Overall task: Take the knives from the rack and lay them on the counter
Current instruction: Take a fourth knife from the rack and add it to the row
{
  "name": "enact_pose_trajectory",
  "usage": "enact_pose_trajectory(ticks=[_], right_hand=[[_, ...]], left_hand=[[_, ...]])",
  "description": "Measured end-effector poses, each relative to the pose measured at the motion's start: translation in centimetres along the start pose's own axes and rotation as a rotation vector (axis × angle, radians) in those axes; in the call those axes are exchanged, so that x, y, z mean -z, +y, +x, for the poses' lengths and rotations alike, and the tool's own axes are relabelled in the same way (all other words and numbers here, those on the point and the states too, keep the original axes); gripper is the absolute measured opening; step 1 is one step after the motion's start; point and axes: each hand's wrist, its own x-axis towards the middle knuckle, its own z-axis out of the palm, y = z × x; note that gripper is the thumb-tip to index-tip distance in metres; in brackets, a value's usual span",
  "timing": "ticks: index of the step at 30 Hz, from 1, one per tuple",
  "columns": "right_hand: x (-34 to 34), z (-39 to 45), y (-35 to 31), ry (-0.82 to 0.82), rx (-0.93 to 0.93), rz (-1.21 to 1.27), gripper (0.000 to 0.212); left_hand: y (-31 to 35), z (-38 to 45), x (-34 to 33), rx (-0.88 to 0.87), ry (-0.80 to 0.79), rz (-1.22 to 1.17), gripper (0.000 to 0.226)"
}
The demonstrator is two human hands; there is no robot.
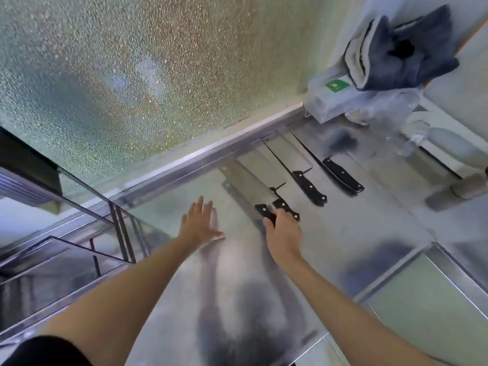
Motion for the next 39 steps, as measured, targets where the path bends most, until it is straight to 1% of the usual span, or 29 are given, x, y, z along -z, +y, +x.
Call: enact_pose_trajectory(ticks=[4,13,19,28,31,33,36,39], right_hand=[[-2.7,-0.1,-0.2,0.014,-0.016,0.046,0.026],[-5.2,0.6,-2.0,0.032,-0.005,-0.056,0.027],[-6.4,1.2,-3.3,0.023,0.002,-0.083,0.025],[-6.9,1.3,-3.3,0.019,0.001,-0.148,0.026],[-6.5,1.7,-3.2,-0.025,0.005,-0.138,0.032],[-5.7,1.9,-3.4,-0.079,0.031,-0.086,0.039],[-3.5,1.8,-4.4,-0.189,0.115,0.036,0.042],[-0.3,1.5,-7.2,-0.271,0.214,0.079,0.043]], left_hand=[[-1.9,0.4,-1.4,0.031,-0.042,0.030,0.093],[-2.4,0.5,-1.2,0.027,-0.104,0.011,0.097],[-2.6,0.3,-1.1,0.010,-0.108,0.028,0.097],[-2.6,0.3,-1.1,0.002,-0.106,0.025,0.095],[-2.6,0.3,-1.1,-0.001,-0.088,-0.030,0.092],[-2.7,0.0,-0.6,0.001,-0.043,-0.111,0.087],[-2.8,-0.8,1.2,-0.002,-0.001,-0.221,0.077],[-2.8,-2.4,4.9,-0.059,0.060,-0.251,0.068]])
